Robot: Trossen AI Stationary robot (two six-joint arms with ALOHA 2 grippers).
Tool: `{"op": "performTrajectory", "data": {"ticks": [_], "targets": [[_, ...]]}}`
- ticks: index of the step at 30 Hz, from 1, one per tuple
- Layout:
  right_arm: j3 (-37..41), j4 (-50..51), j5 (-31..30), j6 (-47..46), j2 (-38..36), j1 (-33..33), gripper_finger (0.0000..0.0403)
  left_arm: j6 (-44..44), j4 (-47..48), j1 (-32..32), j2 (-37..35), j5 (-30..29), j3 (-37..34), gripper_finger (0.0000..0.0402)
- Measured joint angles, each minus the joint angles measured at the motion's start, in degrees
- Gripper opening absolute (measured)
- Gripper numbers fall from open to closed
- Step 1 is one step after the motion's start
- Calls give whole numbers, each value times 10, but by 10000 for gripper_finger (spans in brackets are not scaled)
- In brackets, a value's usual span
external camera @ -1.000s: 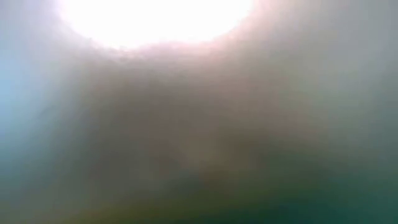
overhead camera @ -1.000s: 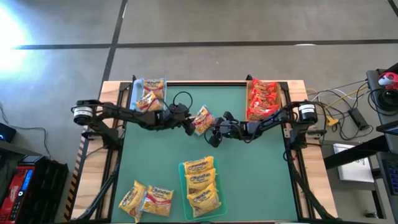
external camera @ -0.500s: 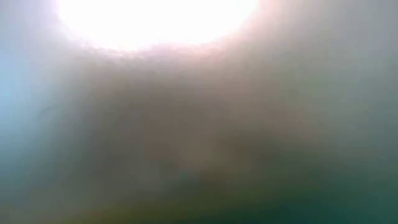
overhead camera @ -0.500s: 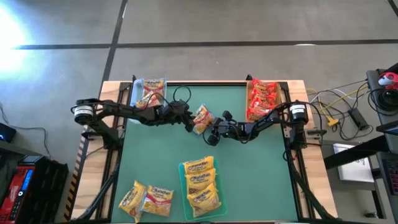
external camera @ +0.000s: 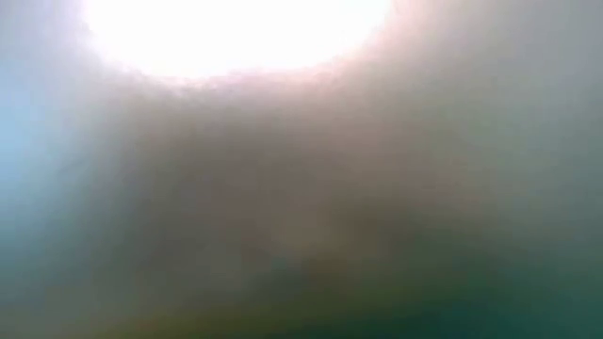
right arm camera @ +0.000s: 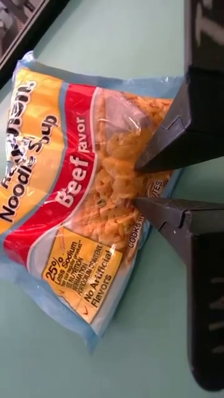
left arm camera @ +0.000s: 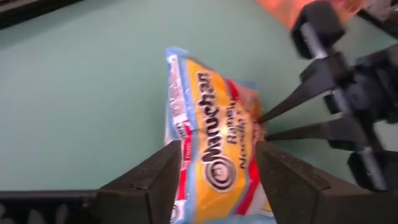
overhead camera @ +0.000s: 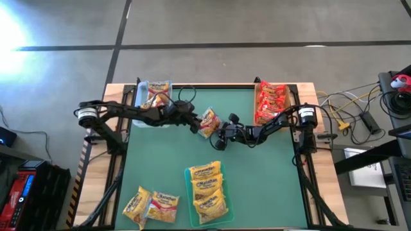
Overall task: Sort Maruchan noodles
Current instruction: Put the top blue noodle pack into the transparent bin
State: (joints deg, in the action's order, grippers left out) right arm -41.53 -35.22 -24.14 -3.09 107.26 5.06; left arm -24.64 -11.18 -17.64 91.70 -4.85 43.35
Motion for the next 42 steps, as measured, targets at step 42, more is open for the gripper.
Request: {"op": "performTrajectory", "data": {"ticks": [42], "targets": [[1, 4, 9, 151, 0, 16, 69, -70, -173, -51, 147, 194, 1, 199]]}}
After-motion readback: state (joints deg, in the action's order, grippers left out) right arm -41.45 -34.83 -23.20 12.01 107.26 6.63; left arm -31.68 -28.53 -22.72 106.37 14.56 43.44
